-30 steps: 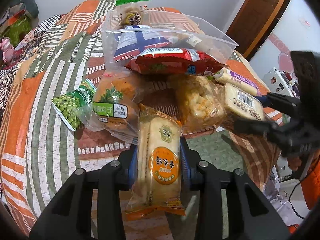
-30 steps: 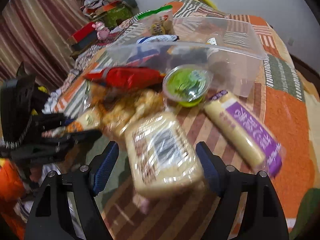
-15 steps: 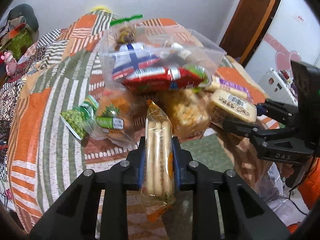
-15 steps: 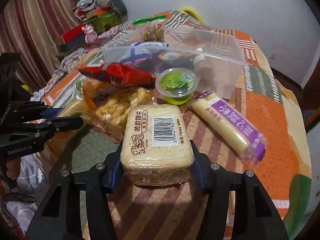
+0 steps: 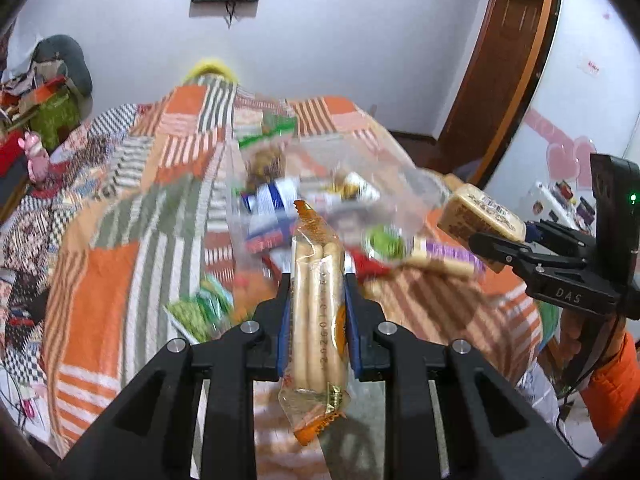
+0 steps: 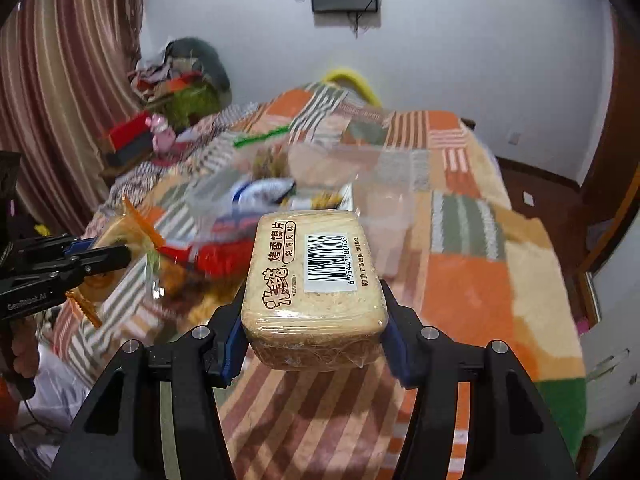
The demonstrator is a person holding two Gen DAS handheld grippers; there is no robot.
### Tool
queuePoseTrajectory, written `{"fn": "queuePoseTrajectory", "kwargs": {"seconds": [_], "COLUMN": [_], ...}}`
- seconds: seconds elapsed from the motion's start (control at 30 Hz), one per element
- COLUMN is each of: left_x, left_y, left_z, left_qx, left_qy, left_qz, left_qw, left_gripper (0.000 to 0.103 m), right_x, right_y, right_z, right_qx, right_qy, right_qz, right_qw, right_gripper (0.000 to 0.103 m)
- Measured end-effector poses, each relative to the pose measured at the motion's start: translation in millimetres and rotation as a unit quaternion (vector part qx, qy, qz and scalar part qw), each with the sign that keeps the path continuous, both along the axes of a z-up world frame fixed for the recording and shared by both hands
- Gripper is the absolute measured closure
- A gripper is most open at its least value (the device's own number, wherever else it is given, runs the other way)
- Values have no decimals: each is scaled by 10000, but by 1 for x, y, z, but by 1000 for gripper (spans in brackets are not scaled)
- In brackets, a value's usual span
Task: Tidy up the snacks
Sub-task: 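Carry the bread loaf and stick-snack pack over the box and release them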
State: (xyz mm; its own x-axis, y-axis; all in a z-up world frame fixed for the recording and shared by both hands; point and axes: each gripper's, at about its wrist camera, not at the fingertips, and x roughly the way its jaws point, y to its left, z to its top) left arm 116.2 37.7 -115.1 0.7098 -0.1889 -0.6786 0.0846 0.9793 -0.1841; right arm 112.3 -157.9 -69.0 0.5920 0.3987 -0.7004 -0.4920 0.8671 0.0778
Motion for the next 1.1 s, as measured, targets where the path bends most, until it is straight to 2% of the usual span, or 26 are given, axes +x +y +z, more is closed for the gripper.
{"fn": "queuePoseTrajectory", "kwargs": {"seconds": [0.3, 0.5, 0.63, 0.77, 1.1], "left_x": [38, 73, 99, 124, 180], "left_y": [2, -5, -9, -17, -31], "left_z": [29, 34, 28, 18, -10], "left_qx": [67, 73, -14, 184, 381], "left_qy": [-409, -462, -345, -246, 128], "left_qz": [77, 24, -24, -20, -169], "left_qw": [9991, 9989, 9994, 9995, 9990], "left_gripper": [81, 81, 81, 81, 81], "right_x": [24, 44, 59, 74, 108], "right_y": [2, 2, 4, 6, 9], "right_z": [25, 30, 29, 23, -2], "right_qx": [137, 166, 139, 89, 68], "right_qy": [-405, -534, -564, -524, -94], "right_qz": [-270, -453, -546, -610, -675], "right_qw": [9987, 9974, 9968, 9967, 9976], "right_gripper": [50, 50, 50, 50, 50]}}
